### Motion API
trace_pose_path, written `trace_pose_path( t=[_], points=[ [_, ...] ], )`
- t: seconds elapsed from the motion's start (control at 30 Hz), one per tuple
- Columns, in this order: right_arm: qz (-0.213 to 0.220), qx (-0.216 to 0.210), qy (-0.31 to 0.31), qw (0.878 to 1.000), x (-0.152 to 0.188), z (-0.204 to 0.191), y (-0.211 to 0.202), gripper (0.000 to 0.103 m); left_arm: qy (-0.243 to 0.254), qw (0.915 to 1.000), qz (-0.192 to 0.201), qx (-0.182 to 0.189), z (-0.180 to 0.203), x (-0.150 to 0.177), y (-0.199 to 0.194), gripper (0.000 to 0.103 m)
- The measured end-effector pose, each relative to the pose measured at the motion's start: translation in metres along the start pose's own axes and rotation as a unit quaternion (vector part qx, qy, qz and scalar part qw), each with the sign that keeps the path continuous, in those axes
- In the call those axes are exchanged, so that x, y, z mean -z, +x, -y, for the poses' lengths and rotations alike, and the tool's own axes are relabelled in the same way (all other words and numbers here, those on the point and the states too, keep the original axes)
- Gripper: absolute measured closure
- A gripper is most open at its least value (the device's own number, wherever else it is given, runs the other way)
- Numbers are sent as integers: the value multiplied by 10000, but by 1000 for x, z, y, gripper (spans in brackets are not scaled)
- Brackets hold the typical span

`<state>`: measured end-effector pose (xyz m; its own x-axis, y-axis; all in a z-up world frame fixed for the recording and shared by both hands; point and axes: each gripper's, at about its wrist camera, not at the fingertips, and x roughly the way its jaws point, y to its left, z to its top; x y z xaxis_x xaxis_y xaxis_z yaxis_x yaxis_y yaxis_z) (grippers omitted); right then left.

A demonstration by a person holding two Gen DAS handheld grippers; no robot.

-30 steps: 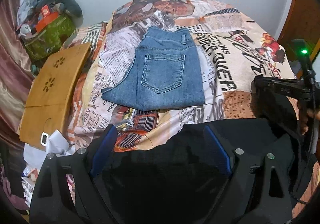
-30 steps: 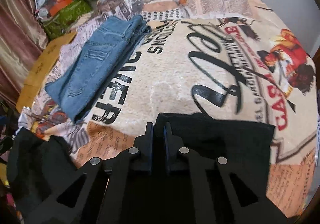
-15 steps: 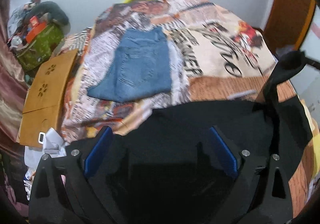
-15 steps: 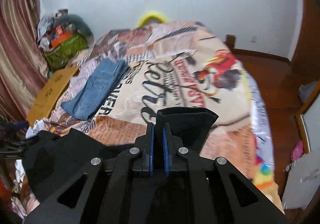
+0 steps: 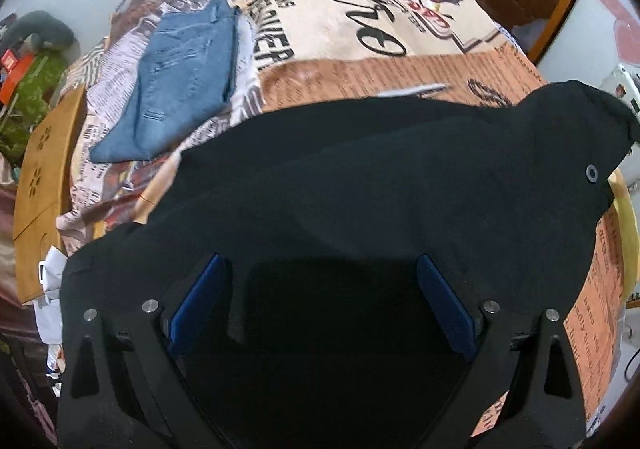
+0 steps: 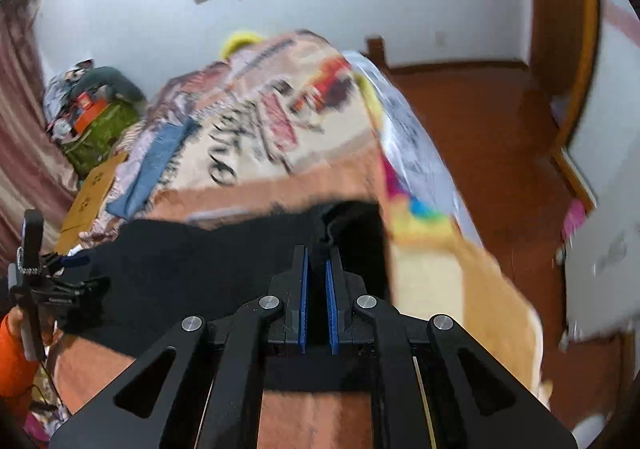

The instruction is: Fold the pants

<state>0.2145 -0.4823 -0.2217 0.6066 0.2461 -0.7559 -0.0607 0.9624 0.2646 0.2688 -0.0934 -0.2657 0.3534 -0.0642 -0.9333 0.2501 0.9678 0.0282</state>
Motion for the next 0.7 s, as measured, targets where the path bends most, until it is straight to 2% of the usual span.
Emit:
trace_pose_path(
  t=[0.23, 0.33, 0.47, 0.5, 0.57, 0.63, 0.7],
  points=[
    [-617, 181, 425, 9970, 53, 23, 33, 96, -355, 9992, -66, 198, -6, 0, 5, 5],
    [-636, 379, 335, 9967, 60, 17, 35, 94, -397, 9990, -63, 174, -8, 1, 3, 5],
    [-671, 675, 72, 9954, 54, 4, 28, 82, -404, 9991, 97, 42, -16, 3, -8, 5],
    [-611, 746, -27, 9953, 51, 1, 23, 80, -428, 9989, 198, 0, -21, 4, -14, 5],
    [-411, 900, -247, 9948, 46, -8, 12, 62, -513, 9981, 337, -4, -31, 6, -24, 5],
    [-156, 920, -430, 9947, 38, -19, 0, 55, -664, 9965, 505, -14, -46, 8, -36, 5],
    [16, 841, -567, 9948, 28, -34, -8, 52, -833, 9943, 665, -55, -63, 10, -48, 5]
  ],
)
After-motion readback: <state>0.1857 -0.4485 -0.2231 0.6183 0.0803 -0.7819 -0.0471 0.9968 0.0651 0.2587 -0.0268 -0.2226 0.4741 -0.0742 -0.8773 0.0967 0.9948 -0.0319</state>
